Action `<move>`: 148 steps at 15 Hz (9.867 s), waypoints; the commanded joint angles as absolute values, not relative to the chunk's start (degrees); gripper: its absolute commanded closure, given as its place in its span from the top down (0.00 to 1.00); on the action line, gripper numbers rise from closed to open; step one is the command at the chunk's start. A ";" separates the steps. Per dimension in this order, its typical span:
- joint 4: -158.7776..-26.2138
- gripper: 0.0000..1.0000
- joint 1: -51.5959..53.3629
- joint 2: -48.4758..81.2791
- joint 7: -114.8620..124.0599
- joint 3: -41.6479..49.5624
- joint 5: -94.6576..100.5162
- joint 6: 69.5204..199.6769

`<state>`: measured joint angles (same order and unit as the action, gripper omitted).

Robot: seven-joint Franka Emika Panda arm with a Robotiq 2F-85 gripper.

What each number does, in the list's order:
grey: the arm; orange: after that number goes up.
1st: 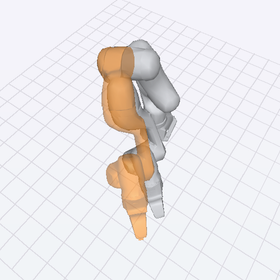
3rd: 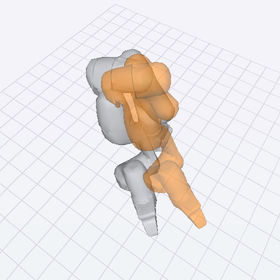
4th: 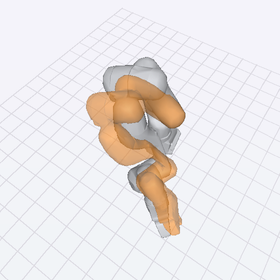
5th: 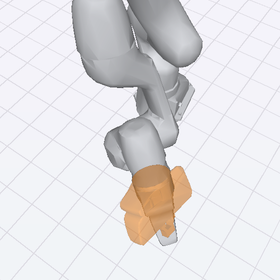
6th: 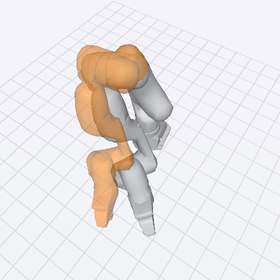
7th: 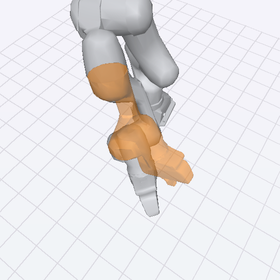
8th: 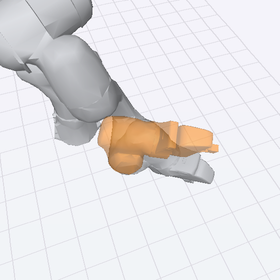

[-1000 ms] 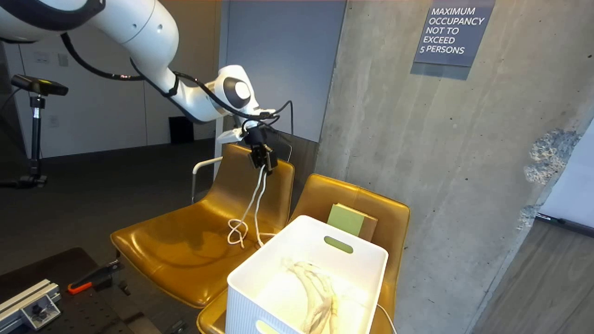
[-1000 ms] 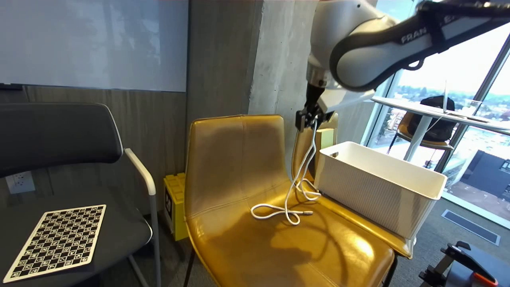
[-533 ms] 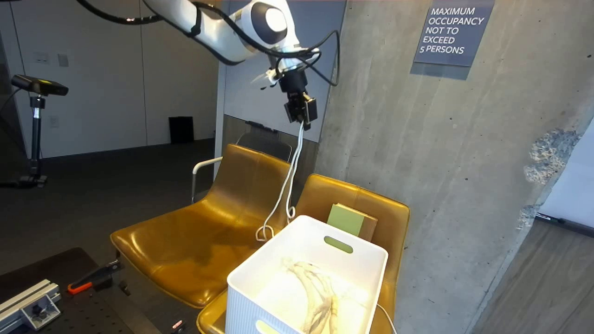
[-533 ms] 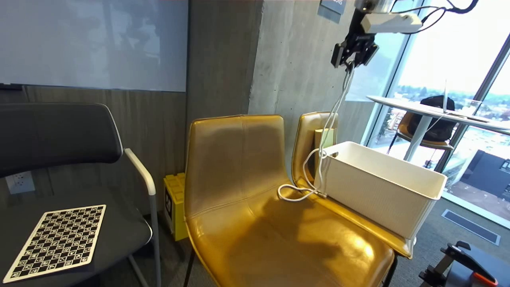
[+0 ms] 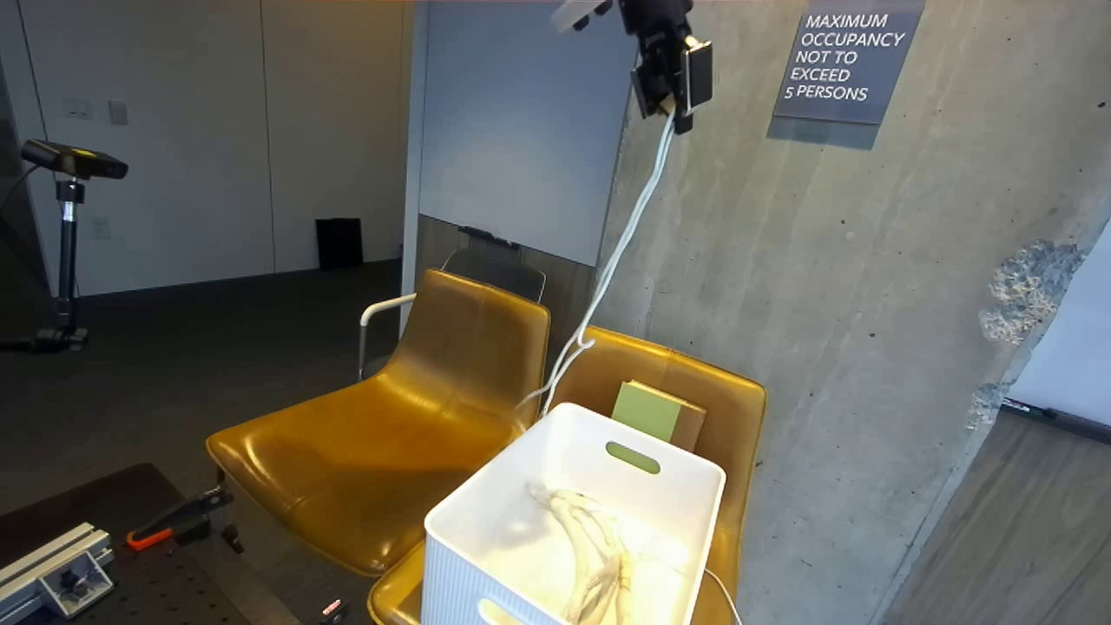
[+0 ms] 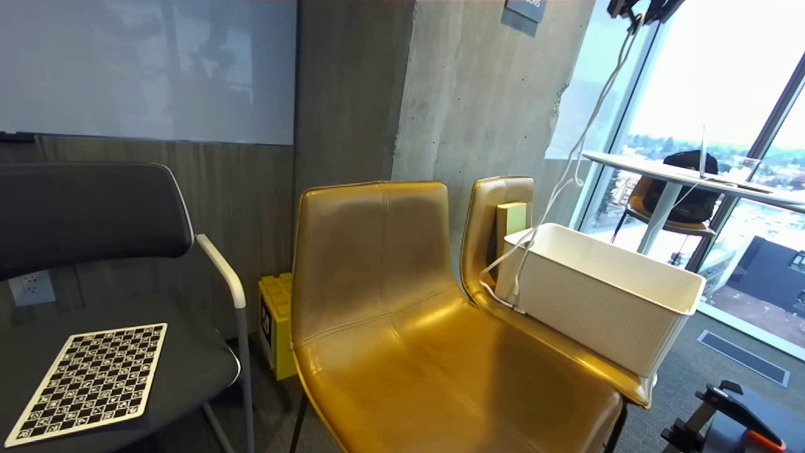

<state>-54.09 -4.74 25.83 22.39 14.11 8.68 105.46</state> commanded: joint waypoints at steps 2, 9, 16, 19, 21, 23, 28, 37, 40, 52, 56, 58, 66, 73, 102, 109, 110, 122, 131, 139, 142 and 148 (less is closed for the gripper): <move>-37.32 0.00 -11.72 30.98 19.35 14.23 3.00 96.33; -27.37 0.00 -18.95 33.59 20.14 13.15 2.62 92.49; -23.24 0.00 -18.23 41.72 19.72 11.59 3.61 91.40; -22.61 0.00 -17.42 46.49 19.03 10.78 3.88 91.05; -22.27 0.00 -17.13 49.61 18.54 10.69 4.19 90.66; -21.80 0.00 -17.15 52.36 18.08 10.84 4.43 90.41; -23.42 0.00 -16.57 56.44 16.86 11.18 5.33 90.71; -23.83 0.00 -13.92 63.21 11.30 11.52 7.69 88.40; -24.16 0.00 -12.66 65.28 4.67 11.88 10.38 85.32; -24.19 0.54 -11.81 70.18 -7.77 12.12 14.91 85.07; -25.33 0.84 -10.05 66.66 -11.57 10.95 14.41 87.66; -25.35 0.99 -8.40 65.21 -15.31 9.99 14.30 89.10; -27.12 1.00 2.06 62.72 -28.99 6.90 15.15 89.24; -24.72 1.00 9.35 66.61 -35.85 6.93 16.64 87.06; -25.68 1.00 7.08 78.73 -34.05 10.76 20.46 96.61; -25.54 1.00 6.69 79.15 -33.60 10.89 20.51 97.00; -25.38 1.00 6.67 79.30 -33.65 10.83 20.46 96.78; -25.11 1.00 5.47 79.96 -33.69 11.40 20.68 96.15; -25.10 0.45 5.82 80.29 -33.27 11.30 20.60 96.04; -26.16 0.00 6.19 78.07 -32.04 10.93 20.07 95.62; -26.26 0.01 5.61 74.21 -31.38 10.93 19.72 95.17; -26.58 0.01 0.50 65.78 -30.35 11.24 19.23 93.97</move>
<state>-25.07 3.03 69.77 -30.53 10.82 19.24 95.56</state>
